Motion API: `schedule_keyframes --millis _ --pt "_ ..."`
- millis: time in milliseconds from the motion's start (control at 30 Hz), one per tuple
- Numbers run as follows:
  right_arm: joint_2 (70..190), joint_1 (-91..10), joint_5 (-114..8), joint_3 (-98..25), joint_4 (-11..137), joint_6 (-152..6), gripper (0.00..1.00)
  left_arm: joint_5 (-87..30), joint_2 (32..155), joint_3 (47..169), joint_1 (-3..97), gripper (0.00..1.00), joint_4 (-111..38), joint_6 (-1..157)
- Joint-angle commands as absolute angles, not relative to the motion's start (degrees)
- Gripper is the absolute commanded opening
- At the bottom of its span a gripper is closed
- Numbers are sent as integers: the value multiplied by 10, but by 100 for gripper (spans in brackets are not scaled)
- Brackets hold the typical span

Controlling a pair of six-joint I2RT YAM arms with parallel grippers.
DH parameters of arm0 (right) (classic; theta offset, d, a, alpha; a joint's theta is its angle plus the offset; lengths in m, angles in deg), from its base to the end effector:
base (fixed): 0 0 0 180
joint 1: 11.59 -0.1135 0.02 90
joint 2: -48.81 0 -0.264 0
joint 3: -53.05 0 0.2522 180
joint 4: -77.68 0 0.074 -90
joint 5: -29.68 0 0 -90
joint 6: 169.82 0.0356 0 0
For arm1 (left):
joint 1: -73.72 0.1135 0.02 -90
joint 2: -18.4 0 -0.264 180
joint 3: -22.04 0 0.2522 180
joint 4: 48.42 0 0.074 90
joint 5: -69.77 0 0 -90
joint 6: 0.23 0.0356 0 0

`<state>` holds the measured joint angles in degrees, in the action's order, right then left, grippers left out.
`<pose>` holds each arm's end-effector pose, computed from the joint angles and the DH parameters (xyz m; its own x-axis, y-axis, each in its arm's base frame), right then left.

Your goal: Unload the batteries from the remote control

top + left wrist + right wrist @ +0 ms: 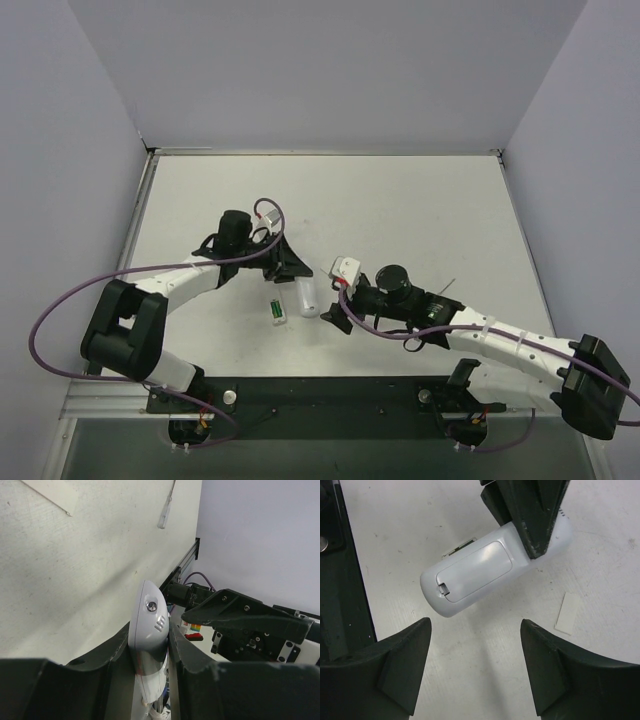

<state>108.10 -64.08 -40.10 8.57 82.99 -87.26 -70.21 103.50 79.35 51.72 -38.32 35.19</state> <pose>0.1333 0.1939 0.2583 0.0236 -0.1688 -0.9854 -0.9569 0.2815 -0.0711 0.2652 -0.1365 0.1994 -0.9830 -0.1680 -0.0741 0.0003 0.4018 -0.9157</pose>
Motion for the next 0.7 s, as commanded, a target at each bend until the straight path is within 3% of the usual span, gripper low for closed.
schedule_keyframes --millis 0,367,667 --pt "1091 -667 -427 88 895 -930 65 -718 1033 795 504 0 -395 349" --pt "1112 -683 -427 78 907 -932 56 -716 1035 783 496 0 -410 335" --pt "1114 -691 -417 81 907 -934 57 -716 1039 783 495 0 -410 333"
